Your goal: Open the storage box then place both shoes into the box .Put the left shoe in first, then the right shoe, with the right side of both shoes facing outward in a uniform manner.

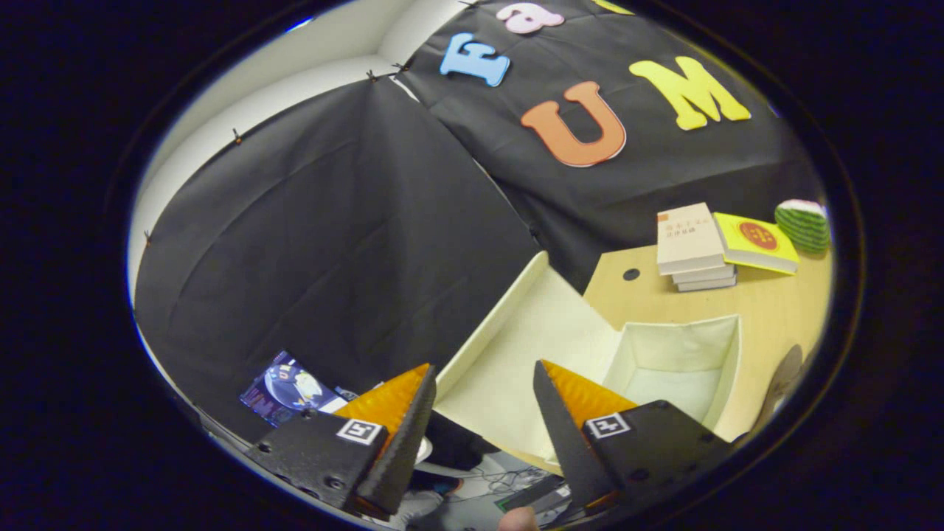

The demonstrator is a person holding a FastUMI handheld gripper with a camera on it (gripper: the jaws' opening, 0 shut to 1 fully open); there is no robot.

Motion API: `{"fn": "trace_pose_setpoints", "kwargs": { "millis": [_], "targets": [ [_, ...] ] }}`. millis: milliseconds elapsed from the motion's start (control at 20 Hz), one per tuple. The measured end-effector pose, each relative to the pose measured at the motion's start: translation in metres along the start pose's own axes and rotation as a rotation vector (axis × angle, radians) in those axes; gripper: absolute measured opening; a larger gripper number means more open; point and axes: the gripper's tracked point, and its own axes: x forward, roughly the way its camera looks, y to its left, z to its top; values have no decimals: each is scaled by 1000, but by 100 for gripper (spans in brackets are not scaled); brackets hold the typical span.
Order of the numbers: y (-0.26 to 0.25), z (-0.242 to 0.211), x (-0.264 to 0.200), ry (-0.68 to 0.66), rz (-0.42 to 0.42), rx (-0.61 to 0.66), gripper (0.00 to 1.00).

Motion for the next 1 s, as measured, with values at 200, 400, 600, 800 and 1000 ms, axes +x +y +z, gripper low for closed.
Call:
{"fn": "trace_pose_setpoints", "kwargs": {
  "millis": [200, 400, 600, 800, 1000],
  "targets": [
    [-34, 25, -32, -117, -173, -181, 99],
    [-54, 43, -75, -217, -294, -263, 100],
    [-95, 56, -121, -242, -395, -304, 100],
    [-158, 41, -171, -165, -512, -295, 100],
    [-228, 16, -214, -78, -621, -302, 100]
  ]
}}
